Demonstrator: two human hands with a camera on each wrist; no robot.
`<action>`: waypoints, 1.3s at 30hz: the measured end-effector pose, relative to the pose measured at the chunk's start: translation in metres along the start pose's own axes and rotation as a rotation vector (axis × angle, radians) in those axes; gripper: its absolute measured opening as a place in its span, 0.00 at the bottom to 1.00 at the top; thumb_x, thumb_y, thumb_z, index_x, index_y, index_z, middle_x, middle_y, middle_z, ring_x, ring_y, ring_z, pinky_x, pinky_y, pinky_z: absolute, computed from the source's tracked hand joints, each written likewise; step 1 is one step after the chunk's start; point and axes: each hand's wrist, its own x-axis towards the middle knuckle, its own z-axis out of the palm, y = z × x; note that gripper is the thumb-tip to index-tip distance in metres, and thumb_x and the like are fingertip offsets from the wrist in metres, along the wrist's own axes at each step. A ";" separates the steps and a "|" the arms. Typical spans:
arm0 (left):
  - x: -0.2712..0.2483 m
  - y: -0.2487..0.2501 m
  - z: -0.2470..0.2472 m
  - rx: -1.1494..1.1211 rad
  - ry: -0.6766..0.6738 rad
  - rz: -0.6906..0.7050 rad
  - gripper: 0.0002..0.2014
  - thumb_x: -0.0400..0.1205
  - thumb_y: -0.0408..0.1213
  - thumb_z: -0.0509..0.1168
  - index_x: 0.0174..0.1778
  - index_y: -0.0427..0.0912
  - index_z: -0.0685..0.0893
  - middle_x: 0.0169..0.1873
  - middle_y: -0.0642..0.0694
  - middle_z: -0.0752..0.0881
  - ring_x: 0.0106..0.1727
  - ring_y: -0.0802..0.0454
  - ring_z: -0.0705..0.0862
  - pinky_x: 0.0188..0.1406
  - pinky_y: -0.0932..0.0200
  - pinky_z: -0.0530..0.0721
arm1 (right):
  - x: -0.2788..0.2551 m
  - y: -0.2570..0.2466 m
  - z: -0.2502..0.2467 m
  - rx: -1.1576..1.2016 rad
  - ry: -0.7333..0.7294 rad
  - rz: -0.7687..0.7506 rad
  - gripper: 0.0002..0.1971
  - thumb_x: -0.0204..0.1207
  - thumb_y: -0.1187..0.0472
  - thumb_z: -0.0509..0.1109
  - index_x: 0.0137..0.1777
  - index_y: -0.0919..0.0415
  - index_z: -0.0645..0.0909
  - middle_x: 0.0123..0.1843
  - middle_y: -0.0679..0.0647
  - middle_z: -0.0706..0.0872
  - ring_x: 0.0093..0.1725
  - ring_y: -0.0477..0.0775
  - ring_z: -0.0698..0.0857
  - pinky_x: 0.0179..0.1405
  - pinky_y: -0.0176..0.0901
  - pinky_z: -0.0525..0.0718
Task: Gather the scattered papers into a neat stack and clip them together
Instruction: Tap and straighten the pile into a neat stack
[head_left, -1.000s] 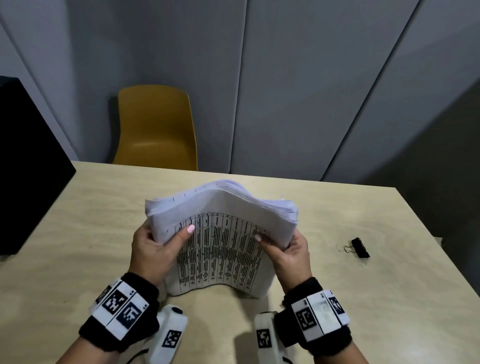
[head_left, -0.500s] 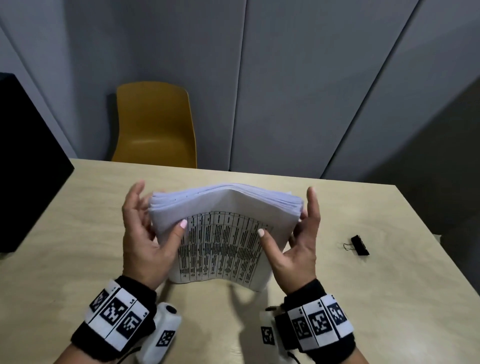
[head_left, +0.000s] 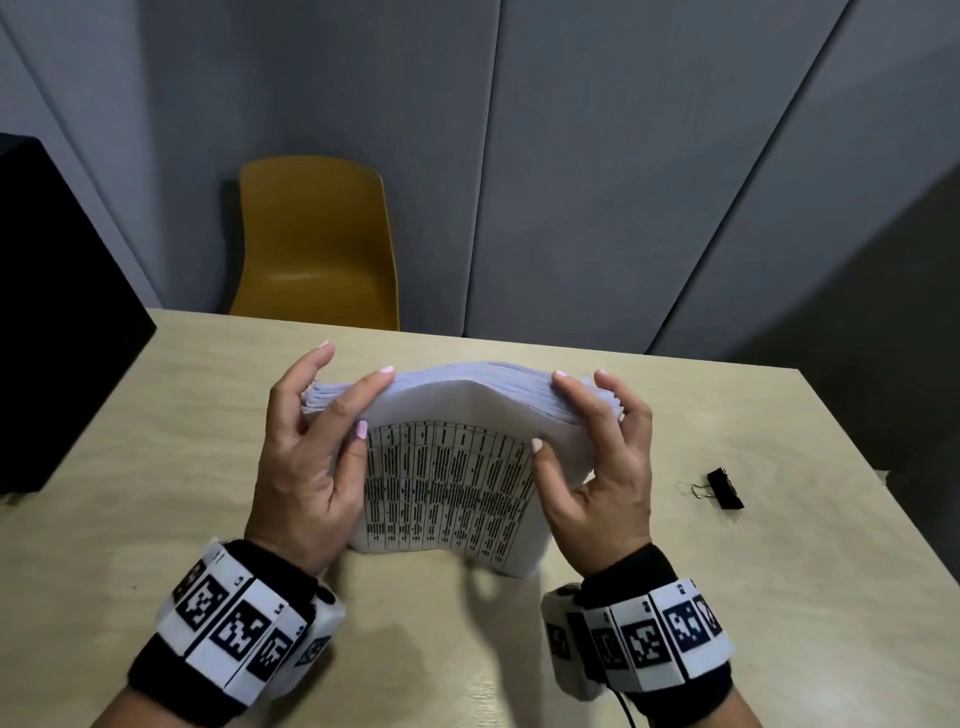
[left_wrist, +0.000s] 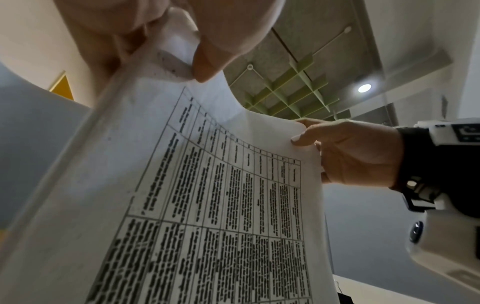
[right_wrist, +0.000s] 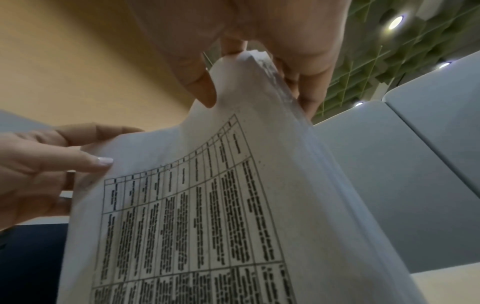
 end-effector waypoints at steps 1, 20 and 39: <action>-0.001 -0.001 -0.001 0.006 0.006 -0.005 0.19 0.78 0.31 0.60 0.65 0.46 0.81 0.69 0.43 0.68 0.60 0.72 0.71 0.61 0.82 0.70 | 0.000 0.000 -0.001 0.003 -0.005 0.008 0.23 0.66 0.59 0.66 0.64 0.57 0.79 0.66 0.66 0.72 0.63 0.23 0.67 0.62 0.16 0.63; 0.006 -0.005 -0.005 -0.127 -0.007 -0.032 0.32 0.75 0.29 0.66 0.75 0.50 0.67 0.67 0.39 0.76 0.63 0.65 0.77 0.64 0.74 0.73 | 0.000 0.009 -0.005 0.181 0.030 0.091 0.41 0.65 0.66 0.73 0.76 0.42 0.60 0.65 0.50 0.76 0.62 0.45 0.79 0.59 0.45 0.81; -0.021 -0.013 0.029 -0.537 -0.152 -0.665 0.06 0.75 0.28 0.69 0.43 0.43 0.85 0.29 0.57 0.89 0.35 0.68 0.87 0.32 0.73 0.82 | -0.036 0.045 0.030 0.354 -0.180 0.585 0.06 0.66 0.62 0.75 0.36 0.50 0.81 0.35 0.52 0.88 0.36 0.44 0.84 0.40 0.47 0.85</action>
